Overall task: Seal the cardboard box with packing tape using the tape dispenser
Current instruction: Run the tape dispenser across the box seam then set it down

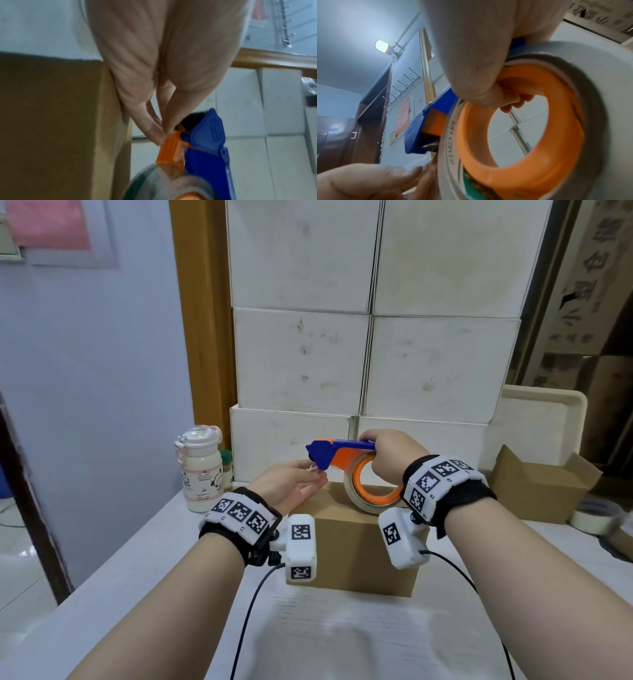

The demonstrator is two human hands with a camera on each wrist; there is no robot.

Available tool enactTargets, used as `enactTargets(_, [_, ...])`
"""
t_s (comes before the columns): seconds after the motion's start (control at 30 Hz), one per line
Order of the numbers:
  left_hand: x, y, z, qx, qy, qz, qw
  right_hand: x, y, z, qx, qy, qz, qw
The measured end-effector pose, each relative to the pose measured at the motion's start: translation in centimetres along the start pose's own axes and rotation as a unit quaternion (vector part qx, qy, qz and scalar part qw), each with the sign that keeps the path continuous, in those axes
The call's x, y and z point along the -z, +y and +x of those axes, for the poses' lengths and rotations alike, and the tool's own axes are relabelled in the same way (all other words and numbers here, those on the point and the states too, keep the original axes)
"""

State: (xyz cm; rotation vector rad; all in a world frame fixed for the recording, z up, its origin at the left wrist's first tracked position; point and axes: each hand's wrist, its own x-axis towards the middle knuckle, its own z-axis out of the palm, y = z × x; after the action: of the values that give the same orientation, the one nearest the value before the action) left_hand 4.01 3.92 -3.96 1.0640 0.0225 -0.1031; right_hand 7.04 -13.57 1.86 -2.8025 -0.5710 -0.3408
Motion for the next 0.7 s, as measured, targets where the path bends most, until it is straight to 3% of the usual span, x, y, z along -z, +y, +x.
enactTargets(0.17, [-0.4,-0.8,0.8,-0.060,0.056,0.044,0.996,0.1,0.1,-0.1,-0.014,-0.002,0.012,1.000])
enactTargets(0.37, [-0.4,-1.0,1.4,-0.070,0.101,0.051,0.991,0.2,0.3,-0.1,-0.024,-0.006,0.016,1.000])
enactTargets(0.7, [0.2,-0.5,1.2,-0.026,0.053,-0.051,0.997,0.3,0.6,-0.2,-0.012,-0.015,0.032,0.999])
